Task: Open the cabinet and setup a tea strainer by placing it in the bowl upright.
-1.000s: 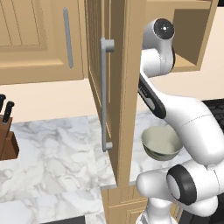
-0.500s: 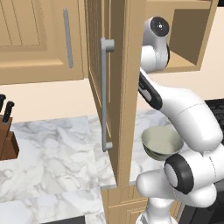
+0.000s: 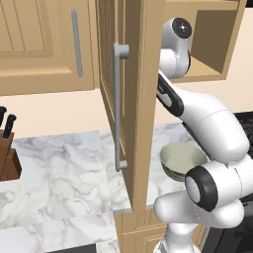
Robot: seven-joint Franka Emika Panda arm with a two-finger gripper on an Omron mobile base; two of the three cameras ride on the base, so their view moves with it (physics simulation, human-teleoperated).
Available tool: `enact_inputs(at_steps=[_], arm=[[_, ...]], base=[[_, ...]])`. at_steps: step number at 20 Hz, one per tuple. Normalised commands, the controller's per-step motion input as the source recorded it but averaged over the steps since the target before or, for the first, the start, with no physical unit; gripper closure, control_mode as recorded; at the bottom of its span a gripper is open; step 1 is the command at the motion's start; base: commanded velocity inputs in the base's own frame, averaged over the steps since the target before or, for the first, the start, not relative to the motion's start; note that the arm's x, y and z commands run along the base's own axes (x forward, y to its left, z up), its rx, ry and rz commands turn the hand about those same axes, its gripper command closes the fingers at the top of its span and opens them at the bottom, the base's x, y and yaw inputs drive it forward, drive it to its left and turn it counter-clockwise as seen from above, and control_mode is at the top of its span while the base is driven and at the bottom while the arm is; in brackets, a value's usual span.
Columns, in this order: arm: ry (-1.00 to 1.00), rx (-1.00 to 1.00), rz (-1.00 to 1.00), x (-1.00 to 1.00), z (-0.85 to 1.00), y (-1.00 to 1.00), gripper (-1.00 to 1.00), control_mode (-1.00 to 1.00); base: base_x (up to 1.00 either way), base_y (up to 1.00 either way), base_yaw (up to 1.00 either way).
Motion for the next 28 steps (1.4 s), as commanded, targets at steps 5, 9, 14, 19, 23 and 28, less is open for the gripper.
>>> enact_inputs(at_steps=[5,9,14,19,23,28], arm=[[0.08,-0.01,0.0,0.22,-0.05,0.01,-1.0,-1.0],[0.0,0.0,0.0,0.33,0.0,0.01,-1.0,-1.0],[0.0,0.0,0.0,0.14,-0.1,0.0,-1.0,-1.0],[0.01,0.0,0.0,0.2,-0.14,0.0,-1.0,-1.0],[0.06,0.0,0.0,0.28,-0.08,0.04,-1.0,-1.0],[0.03,0.0,0.0,0.3,-0.01,0.03,-1.0,-1.0]], base=[[0.0,0.0,0.0],[0.0,0.0,0.0],[0.0,0.0,0.0],[0.0,0.0,0.0],[0.0,0.0,0.0],[0.0,0.0,0.0]])
